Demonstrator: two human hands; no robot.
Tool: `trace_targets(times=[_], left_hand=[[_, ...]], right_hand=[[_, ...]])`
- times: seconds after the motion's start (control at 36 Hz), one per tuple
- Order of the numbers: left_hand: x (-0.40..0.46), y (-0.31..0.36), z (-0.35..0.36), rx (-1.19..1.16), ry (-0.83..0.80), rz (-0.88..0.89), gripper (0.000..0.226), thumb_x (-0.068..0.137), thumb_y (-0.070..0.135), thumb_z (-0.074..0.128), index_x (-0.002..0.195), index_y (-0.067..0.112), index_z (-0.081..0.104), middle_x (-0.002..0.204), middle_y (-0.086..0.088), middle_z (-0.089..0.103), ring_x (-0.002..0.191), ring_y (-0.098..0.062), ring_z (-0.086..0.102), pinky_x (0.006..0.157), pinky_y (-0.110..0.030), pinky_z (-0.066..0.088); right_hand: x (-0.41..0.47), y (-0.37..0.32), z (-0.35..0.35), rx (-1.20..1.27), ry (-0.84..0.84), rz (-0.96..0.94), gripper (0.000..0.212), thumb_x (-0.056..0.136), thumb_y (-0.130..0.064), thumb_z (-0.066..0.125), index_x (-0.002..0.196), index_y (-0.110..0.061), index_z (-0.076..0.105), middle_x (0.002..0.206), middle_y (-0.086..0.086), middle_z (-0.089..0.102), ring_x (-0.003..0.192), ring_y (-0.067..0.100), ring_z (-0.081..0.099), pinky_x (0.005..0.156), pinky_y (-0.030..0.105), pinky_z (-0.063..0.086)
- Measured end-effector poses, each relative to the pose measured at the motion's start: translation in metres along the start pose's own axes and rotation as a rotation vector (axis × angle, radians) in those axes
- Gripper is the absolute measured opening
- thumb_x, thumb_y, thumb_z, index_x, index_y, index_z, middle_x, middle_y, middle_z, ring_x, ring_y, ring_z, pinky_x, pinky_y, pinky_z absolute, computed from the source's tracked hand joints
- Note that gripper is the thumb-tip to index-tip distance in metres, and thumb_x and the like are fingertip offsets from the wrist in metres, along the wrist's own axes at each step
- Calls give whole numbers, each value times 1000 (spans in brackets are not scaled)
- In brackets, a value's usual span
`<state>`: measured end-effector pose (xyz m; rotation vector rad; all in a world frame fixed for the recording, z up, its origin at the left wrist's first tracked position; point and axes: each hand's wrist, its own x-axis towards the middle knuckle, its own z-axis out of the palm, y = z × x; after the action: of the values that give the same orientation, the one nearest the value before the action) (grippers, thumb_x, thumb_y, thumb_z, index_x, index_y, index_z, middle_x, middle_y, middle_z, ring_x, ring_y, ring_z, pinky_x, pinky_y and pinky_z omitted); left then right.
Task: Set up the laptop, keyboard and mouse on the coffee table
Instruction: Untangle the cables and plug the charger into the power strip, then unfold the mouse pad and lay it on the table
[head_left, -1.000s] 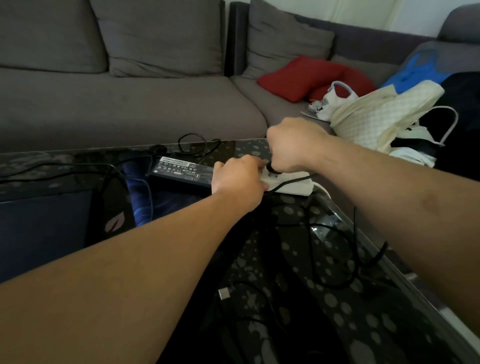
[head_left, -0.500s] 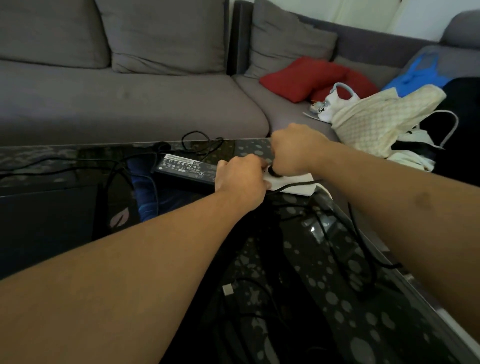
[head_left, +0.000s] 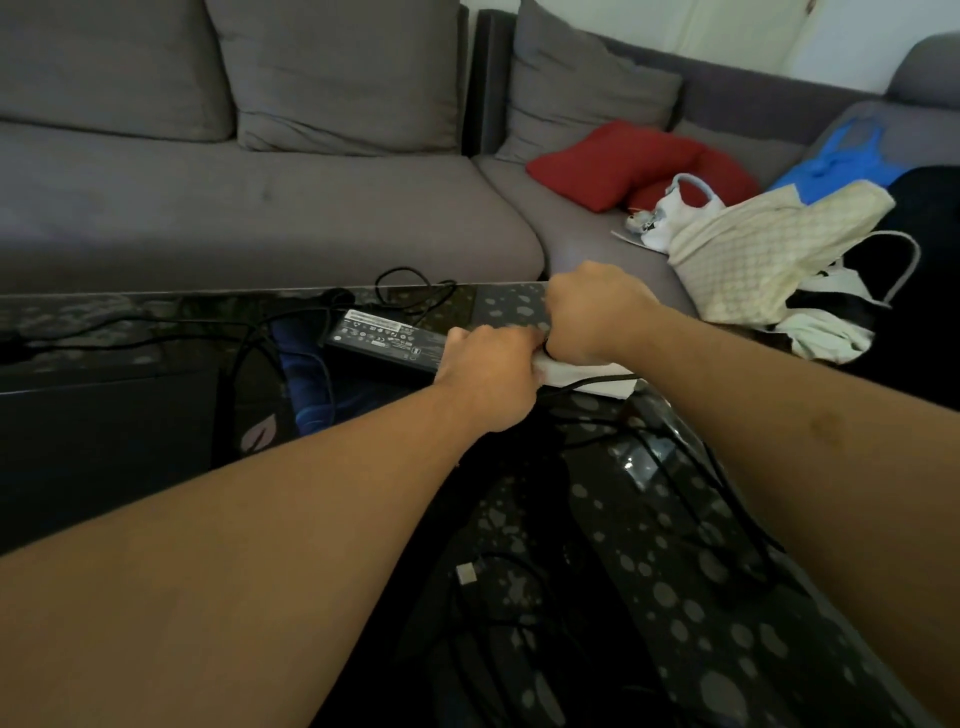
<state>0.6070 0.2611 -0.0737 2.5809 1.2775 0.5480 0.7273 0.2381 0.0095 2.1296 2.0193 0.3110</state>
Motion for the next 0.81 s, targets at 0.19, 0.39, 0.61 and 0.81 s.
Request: trace_targets(times=[0.19, 0.39, 0.61, 0.81], left_hand=[[-32, -13, -21, -446, -18, -22, 37, 91, 7, 67, 125, 22, 72, 126, 1, 69, 115, -16, 64, 98, -21, 48], [-89, -41, -53, -280, 16, 35, 38, 87, -1, 65, 118, 20, 74, 127, 3, 66, 121, -15, 58, 100, -14, 37], [-136, -71, -92, -111, 14, -48, 40, 76, 2, 55, 108, 19, 73, 117, -1, 65, 115, -25, 60, 100, -43, 52], [-167, -85, -110, -36, 98, -269, 31, 83, 21, 70, 115, 22, 67, 117, -7, 61, 114, -32, 55, 96, -37, 46]], right_hand=[[-3, 4, 9, 114, 31, 125, 32, 87, -26, 66, 71, -17, 41, 82, 8, 51, 80, 31, 53, 68, 35, 42], [-26, -6, 19, -134, 104, 106, 25, 100, -34, 59, 116, -17, 66, 116, 12, 64, 109, 33, 57, 88, 42, 39], [-110, -90, -19, 454, 88, 37, 23, 76, -12, 62, 99, -16, 60, 111, 5, 55, 107, 29, 57, 87, 45, 54], [-159, -159, -20, 488, -51, -55, 43, 83, -62, 64, 102, -25, 72, 104, -1, 71, 103, 27, 69, 81, 34, 54]])
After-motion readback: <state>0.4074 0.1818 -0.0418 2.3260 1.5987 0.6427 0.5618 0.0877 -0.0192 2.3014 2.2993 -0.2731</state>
